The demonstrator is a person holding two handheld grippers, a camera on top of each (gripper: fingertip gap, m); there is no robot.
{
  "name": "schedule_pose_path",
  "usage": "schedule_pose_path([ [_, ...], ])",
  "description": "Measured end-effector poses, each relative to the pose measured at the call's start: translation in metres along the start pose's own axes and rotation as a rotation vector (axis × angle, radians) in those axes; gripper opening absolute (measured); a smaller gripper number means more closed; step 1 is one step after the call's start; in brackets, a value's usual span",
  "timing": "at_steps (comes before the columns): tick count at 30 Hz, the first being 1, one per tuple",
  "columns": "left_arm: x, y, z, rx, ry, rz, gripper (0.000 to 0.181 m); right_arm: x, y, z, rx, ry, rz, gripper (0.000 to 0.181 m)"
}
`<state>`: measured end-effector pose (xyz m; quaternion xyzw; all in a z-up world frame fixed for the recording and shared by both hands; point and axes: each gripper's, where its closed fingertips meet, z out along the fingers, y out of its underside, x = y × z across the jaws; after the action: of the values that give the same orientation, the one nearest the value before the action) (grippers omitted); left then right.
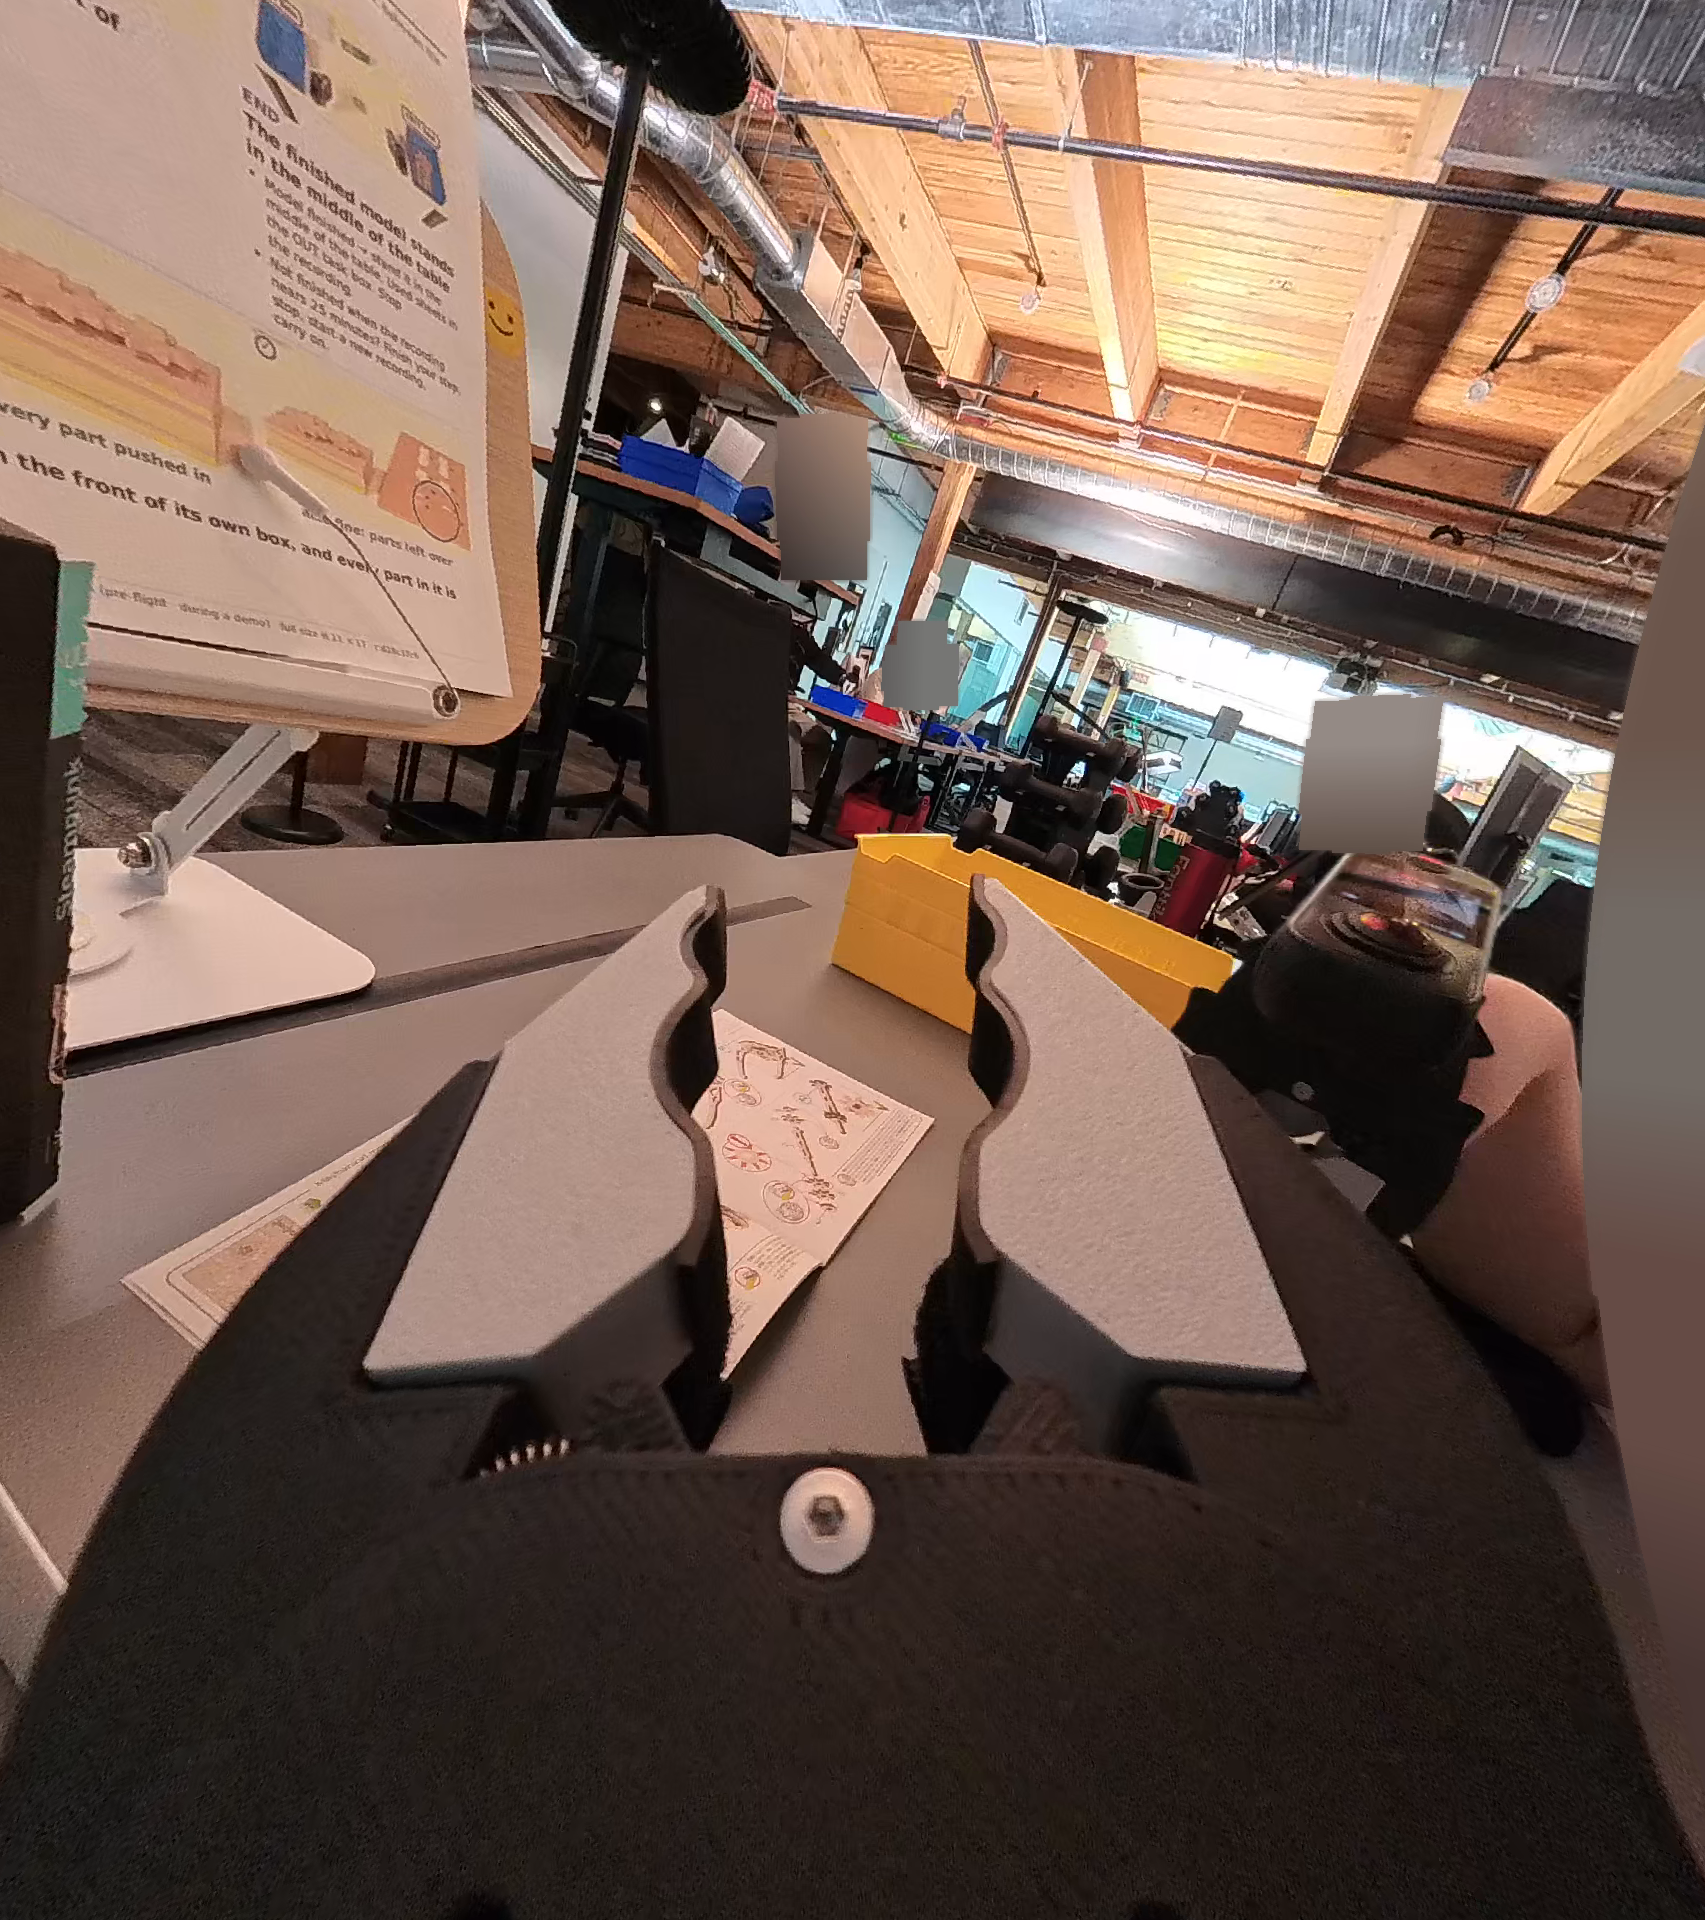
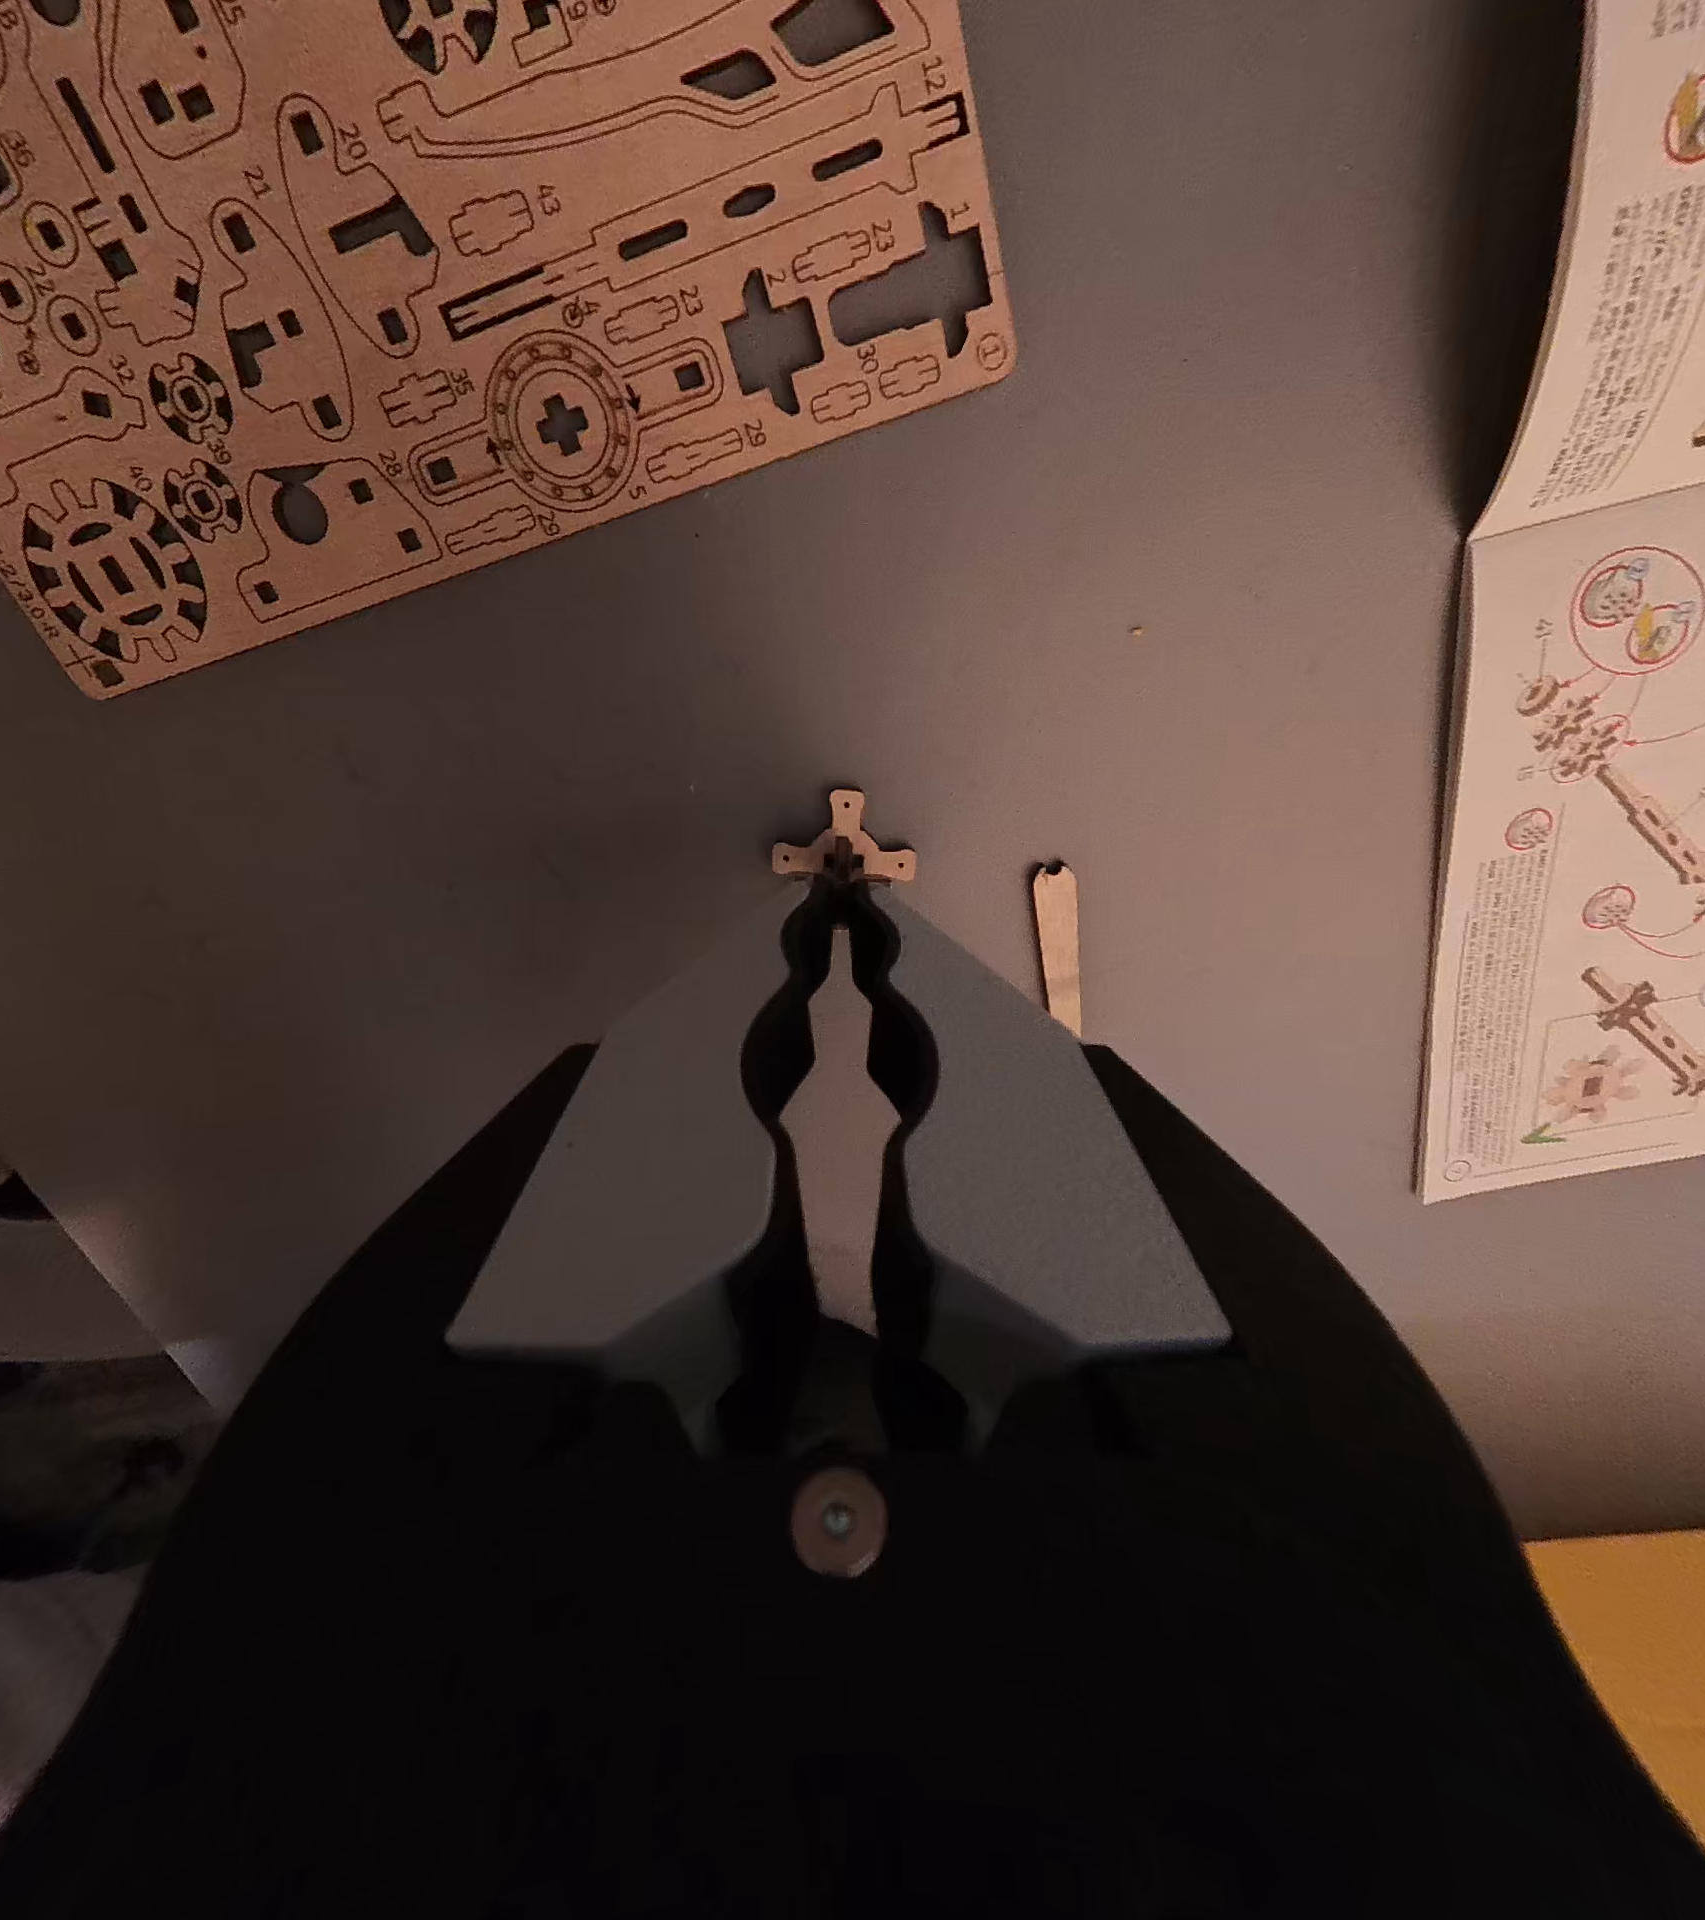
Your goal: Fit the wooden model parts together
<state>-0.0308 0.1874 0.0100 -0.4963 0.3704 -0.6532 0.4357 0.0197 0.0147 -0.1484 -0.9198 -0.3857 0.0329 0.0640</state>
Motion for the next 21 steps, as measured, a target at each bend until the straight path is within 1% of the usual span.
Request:
schedule_pose_path([
  [1, 0.0, 0.0, 0.0, 0.0, 0.0, 0.001, 0.044, 0.0, 0.0, 0.0, 0.008, -0.01, 0.002, 0.002],
  [9, 0.002, 0.002, 0.001, -0.006, 0.007, 0.0, 0.044, 0.0, -0.005, 0.0, 0.064, -0.124, 0.07, 0.002],
  [16, 0.001, 0.002, 0.001, -0.005, 0.007, -0.005, 0.044, 0.0, -0.01, -0.01, 0.084, -0.07, 0.057, 0.002],
  [21, 0.001, 0.002, 0.001, -0.006, 0.008, -0.004, 0.044, 0.002, -0.008, -0.001, 0.053, -0.066, 0.061, 0.002],
])
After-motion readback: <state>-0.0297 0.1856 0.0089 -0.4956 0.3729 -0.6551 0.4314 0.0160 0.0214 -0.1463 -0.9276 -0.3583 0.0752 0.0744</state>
